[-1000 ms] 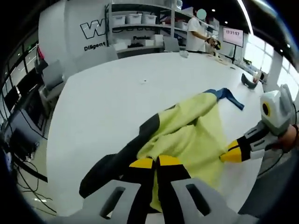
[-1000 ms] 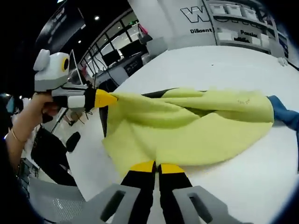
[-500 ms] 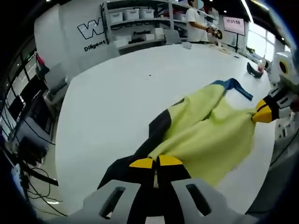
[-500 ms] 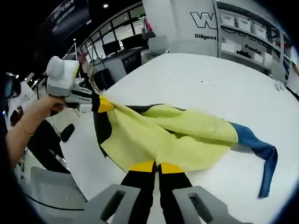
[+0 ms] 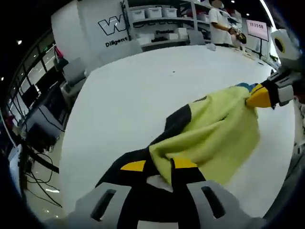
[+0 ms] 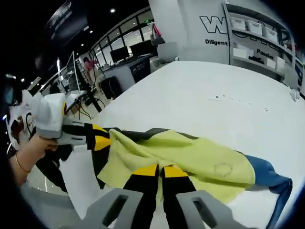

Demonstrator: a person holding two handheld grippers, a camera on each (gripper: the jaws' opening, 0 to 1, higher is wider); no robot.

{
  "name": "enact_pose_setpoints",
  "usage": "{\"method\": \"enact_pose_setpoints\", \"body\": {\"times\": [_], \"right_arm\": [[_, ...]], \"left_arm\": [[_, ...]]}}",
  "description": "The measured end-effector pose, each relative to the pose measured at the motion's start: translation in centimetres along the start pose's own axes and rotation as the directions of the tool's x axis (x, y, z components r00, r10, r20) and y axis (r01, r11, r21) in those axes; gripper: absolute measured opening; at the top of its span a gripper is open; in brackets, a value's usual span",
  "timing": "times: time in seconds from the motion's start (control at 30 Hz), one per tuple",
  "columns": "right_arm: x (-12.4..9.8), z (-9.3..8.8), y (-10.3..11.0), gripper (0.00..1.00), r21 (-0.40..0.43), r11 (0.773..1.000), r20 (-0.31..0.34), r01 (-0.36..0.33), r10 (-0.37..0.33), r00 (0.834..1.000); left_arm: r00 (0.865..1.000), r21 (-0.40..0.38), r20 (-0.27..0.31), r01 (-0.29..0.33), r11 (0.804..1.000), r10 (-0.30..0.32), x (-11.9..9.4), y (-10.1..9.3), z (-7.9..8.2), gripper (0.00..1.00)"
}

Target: Fold the garment on the visible template until the final outline fits inside the template.

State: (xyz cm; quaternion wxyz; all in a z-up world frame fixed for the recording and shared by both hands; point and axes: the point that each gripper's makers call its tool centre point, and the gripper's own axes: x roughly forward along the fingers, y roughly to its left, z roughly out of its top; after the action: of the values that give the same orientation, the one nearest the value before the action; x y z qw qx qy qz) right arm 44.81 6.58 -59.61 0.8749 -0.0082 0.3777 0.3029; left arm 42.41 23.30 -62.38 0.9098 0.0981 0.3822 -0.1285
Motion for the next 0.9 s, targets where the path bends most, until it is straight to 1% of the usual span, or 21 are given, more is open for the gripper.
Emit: {"method": "enact_pose_setpoints", "body": {"times": [0.03, 0.07, 0.1, 0.13, 0.17, 0.2, 0.23, 0.27, 0.3, 0.37, 0.47, 0.57, 0.63, 0.8, 0.9], "right_arm": [[0.2, 0.1, -0.1, 0.0, -0.005, 1.0, 0.004, 0.003, -0.003, 1.0], [0.6, 0.0, -0.4, 0.0, 0.001, 1.0, -0.006, 0.006, -0.006, 1.0], [0.7, 0.0, -0.5, 0.0, 0.003, 1.0, -0.006, 0.006, -0.006, 1.0], [1.2, 0.2, -0.8, 0.0, 0.01, 1.0, 0.003, 0.004, -0.004, 1.0], [1.4, 0.2, -0.9, 0.0, 0.013, 1.0, 0.0, 0.003, -0.003, 1.0], [1.7, 0.4, -1.0, 0.0, 0.018, 1.0, 0.005, 0.0, 0.0, 1.0], [1.8, 0.4, -1.0, 0.0, 0.018, 1.0, 0.009, -0.002, 0.002, 1.0], [2.3, 0.5, -1.2, 0.0, 0.02, 1.0, 0.005, -0.003, 0.003, 1.0], [2.5, 0.4, -1.5, 0.0, 0.021, 1.0, -0.001, 0.002, -0.002, 1.0], [2.9, 0.3, -1.7, 0.0, 0.016, 1.0, -0.006, 0.008, -0.008, 1.0], [3.3, 0.2, -1.9, 0.0, 0.01, 1.0, -0.01, 0.01, -0.01, 1.0], [3.5, 0.1, -2.1, 0.0, 0.007, 1.0, -0.017, 0.012, -0.012, 1.0], [3.7, -0.1, -2.3, 0.0, 0.009, 1.0, -0.024, 0.016, -0.015, 1.0], [3.9, -0.4, -2.6, 0.0, 0.014, 1.0, -0.035, 0.022, -0.022, 0.999], [4.1, -0.5, -2.7, 0.0, 0.016, 1.0, -0.04, 0.025, -0.024, 0.999]], "left_arm": [[1.0, -0.009, -0.003, 0.012, 1.0, -0.012, -0.1, -0.2, -0.2, 0.32], [1.0, -0.048, -0.018, 0.025, 0.999, -0.026, -0.4, -0.6, -1.0, 0.33], [0.999, -0.052, -0.021, 0.032, 0.998, -0.033, -0.5, -0.8, -1.3, 0.33], [0.998, -0.057, -0.037, 0.05, 0.997, -0.052, -0.9, -1.4, -2.3, 0.32], [0.998, -0.057, -0.04, 0.053, 0.997, -0.055, -1.0, -1.6, -2.7, 0.33], [0.996, -0.06, -0.058, 0.067, 0.996, -0.07, -1.2, -2.2, -3.5, 0.33], [0.995, -0.064, -0.064, 0.07, 0.996, -0.074, -1.3, -2.4, -3.8, 0.33], [0.993, -0.075, -0.071, 0.084, 0.994, -0.09, -1.5, -3.1, -4.4, 0.33], [0.992, -0.078, -0.071, 0.098, 0.992, -0.104, -1.4, -3.5, -4.7, 0.33], [0.99, -0.085, -0.089, 0.105, 0.991, -0.112, -1.4, -4.2, -5.4, 0.33], [0.987, -0.098, -0.101, 0.116, 0.988, -0.126, -1.2, -4.8, -6.0, 0.33], [0.986, -0.119, -0.1, 0.122, 0.985, -0.134, -0.9, -5.1, -6.1, 0.31], [0.986, -0.119, -0.108, 0.116, 0.986, -0.129, -0.5, -5.1, -6.2, 0.3], [0.986, -0.125, -0.109, 0.111, 0.986, -0.125, -0.4, -4.9, -6.2, 0.26], [0.986, -0.131, -0.109, 0.108, 0.985, -0.123, -0.5, -4.9, -6.2, 0.21]]}}
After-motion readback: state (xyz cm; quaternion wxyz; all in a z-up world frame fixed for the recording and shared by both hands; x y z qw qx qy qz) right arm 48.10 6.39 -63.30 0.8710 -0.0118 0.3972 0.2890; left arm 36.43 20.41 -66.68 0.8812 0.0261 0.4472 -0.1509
